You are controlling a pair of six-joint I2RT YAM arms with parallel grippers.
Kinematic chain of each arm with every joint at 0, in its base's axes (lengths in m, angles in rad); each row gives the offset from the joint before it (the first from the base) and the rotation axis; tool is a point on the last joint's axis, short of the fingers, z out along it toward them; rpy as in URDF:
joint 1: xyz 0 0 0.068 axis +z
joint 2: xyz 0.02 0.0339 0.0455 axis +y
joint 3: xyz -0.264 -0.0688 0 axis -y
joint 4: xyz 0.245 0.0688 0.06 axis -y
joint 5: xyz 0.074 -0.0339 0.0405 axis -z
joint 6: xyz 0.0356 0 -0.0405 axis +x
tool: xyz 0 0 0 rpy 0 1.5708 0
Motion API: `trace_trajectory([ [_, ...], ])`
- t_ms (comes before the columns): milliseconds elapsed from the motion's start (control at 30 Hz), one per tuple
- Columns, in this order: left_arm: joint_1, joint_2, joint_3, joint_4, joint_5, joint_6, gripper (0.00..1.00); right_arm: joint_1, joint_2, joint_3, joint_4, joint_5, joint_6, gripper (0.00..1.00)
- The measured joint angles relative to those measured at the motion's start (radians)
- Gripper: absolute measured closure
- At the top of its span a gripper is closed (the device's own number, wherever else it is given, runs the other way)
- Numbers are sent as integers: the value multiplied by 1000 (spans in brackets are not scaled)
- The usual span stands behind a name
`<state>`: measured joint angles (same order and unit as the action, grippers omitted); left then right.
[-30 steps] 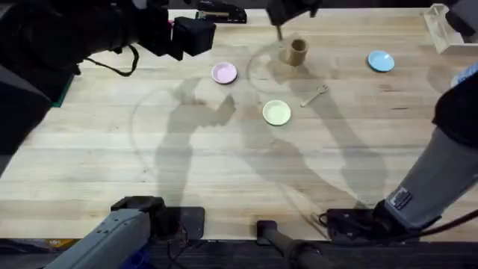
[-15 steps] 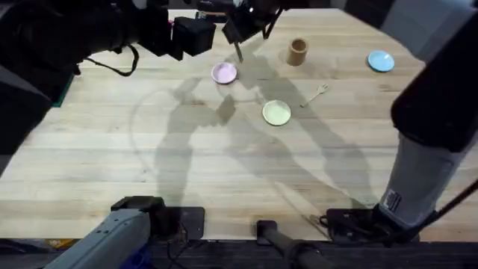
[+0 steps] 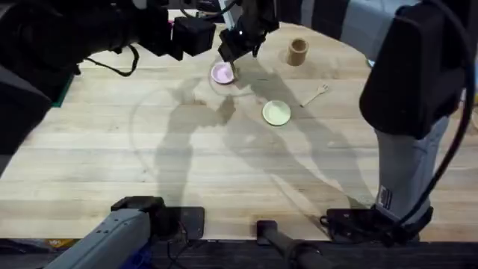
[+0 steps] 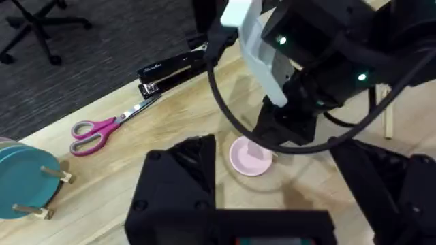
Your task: Pick up a utensil and set it on the pink plate, then put the other utensil in the container.
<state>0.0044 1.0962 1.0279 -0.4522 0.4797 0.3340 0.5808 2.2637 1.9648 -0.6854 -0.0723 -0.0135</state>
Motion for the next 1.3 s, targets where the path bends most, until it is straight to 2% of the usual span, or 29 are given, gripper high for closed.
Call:
trace_trajectory([
  [633, 0, 0, 0, -1, 0, 1, 7, 10, 34, 0, 2, -23, 38, 955],
  [767, 0, 0, 0, 0, 0, 1, 7, 10, 34, 0, 2, -26, 43, 758],
  [800, 0, 0, 0, 0, 0, 1, 7, 11, 34, 0, 2, -26, 45, 665],
  [967, 0, 0, 0, -1, 0, 1, 7, 13, 34, 0, 2, -26, 50, 72],
  [1000, 0, 0, 0, -1, 0, 1, 7, 13, 34, 0, 3, -26, 48, 22],
  [1300, 0, 0, 0, -10, -2, 1, 7, 13, 34, 0, 2, -26, 48, 4],
])
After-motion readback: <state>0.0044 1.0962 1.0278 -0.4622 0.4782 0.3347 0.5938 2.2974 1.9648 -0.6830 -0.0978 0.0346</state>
